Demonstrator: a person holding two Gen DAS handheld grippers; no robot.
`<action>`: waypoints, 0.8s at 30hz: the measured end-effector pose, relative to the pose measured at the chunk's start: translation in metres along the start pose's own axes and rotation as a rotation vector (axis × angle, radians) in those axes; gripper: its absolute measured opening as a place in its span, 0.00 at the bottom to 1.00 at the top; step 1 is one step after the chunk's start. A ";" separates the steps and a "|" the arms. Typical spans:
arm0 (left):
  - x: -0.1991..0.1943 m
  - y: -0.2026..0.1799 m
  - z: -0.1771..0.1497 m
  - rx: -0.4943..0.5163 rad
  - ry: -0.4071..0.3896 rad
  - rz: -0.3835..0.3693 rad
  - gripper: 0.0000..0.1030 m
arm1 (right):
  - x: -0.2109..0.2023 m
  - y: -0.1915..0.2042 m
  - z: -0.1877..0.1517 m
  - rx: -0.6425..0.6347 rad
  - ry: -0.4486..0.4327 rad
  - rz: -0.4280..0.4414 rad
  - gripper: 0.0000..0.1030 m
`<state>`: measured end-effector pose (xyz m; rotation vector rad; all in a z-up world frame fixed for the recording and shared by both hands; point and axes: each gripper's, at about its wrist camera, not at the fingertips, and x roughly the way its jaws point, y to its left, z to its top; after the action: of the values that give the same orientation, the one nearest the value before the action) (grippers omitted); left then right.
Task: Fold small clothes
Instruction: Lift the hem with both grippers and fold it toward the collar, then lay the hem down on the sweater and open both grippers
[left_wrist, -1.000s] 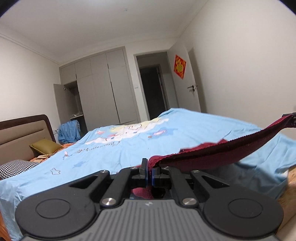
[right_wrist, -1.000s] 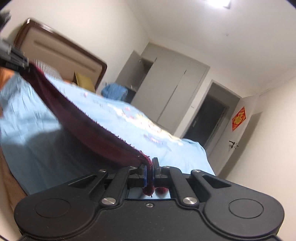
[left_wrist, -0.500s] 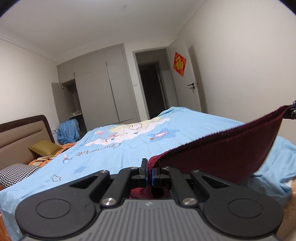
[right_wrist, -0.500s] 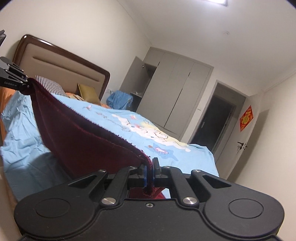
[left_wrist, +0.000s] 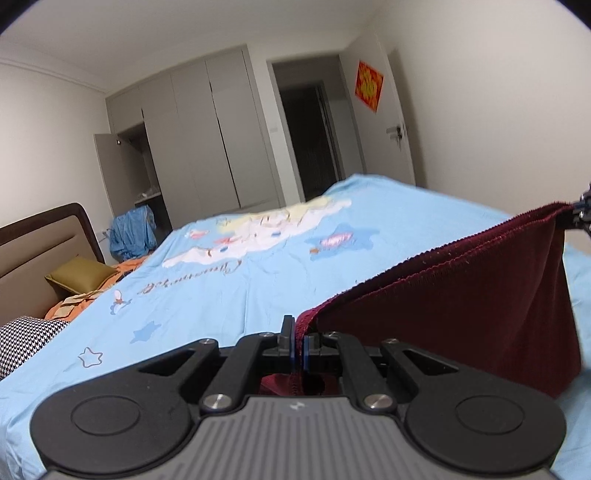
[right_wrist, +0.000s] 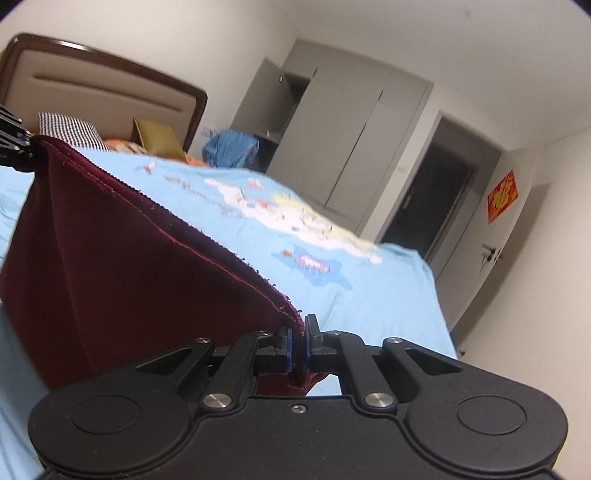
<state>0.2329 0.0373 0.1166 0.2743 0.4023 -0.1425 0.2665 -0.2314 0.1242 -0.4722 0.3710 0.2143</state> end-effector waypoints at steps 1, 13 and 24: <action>0.012 0.001 0.000 0.006 0.016 0.004 0.04 | 0.012 0.001 -0.001 -0.004 0.015 0.001 0.06; 0.143 0.006 -0.039 -0.056 0.256 -0.025 0.04 | 0.130 0.023 -0.028 0.038 0.178 0.063 0.06; 0.205 0.005 -0.057 -0.077 0.367 -0.076 0.04 | 0.185 0.032 -0.058 0.081 0.283 0.102 0.07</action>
<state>0.3994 0.0422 -0.0151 0.2088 0.7814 -0.1506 0.4091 -0.2099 -0.0093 -0.4040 0.6788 0.2310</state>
